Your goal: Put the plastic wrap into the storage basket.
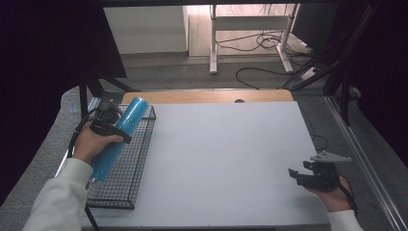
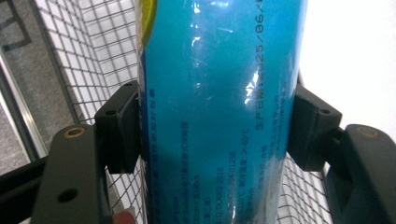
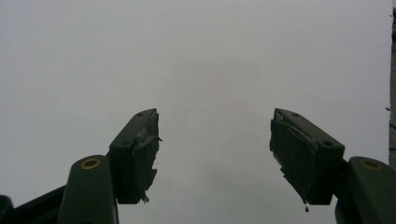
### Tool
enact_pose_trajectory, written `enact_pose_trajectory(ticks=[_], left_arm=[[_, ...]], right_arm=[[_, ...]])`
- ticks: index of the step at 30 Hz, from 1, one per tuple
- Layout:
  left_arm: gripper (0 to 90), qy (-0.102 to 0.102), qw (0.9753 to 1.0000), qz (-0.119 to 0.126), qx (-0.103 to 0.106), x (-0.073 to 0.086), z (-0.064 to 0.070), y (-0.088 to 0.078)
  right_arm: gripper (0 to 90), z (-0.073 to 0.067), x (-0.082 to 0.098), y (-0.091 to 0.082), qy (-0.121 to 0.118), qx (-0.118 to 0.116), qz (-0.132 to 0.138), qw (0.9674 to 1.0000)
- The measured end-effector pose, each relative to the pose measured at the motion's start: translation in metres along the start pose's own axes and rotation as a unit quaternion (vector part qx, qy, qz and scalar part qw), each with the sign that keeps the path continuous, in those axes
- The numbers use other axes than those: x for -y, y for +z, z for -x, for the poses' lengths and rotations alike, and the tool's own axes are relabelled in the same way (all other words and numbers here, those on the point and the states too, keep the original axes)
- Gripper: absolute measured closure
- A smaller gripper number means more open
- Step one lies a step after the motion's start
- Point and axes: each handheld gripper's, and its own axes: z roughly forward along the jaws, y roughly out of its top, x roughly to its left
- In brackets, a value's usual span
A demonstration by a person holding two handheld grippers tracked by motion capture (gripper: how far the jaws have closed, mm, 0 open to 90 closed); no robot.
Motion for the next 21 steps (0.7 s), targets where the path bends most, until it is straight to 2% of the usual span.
enact_pose_trajectory(ticks=[4, 10, 13, 21], left_arm=[[31.4, -0.004, 1.0, -0.006, -0.005, 0.001, -0.001, 0.006], [31.4, -0.019, 0.9998, -0.011, 0.002, 0.0, -0.005, 0.016], [31.4, -0.028, 0.9995, -0.015, -0.004, 0.0, -0.007, 0.021], [31.4, -0.036, 0.9989, -0.029, -0.004, 0.0, -0.009, 0.032]], right_arm=[[32.6, -0.001, 0.0, 0.0, -0.001, 0.0, -0.001, 1.0], [32.5, -0.001, 0.001, 0.002, -0.003, 0.0, -0.004, 1.0], [32.5, -0.001, 0.001, 0.002, -0.002, 0.0, -0.004, 1.0], [32.5, -0.001, 0.001, 0.002, -0.003, 0.001, -0.005, 1.0]])
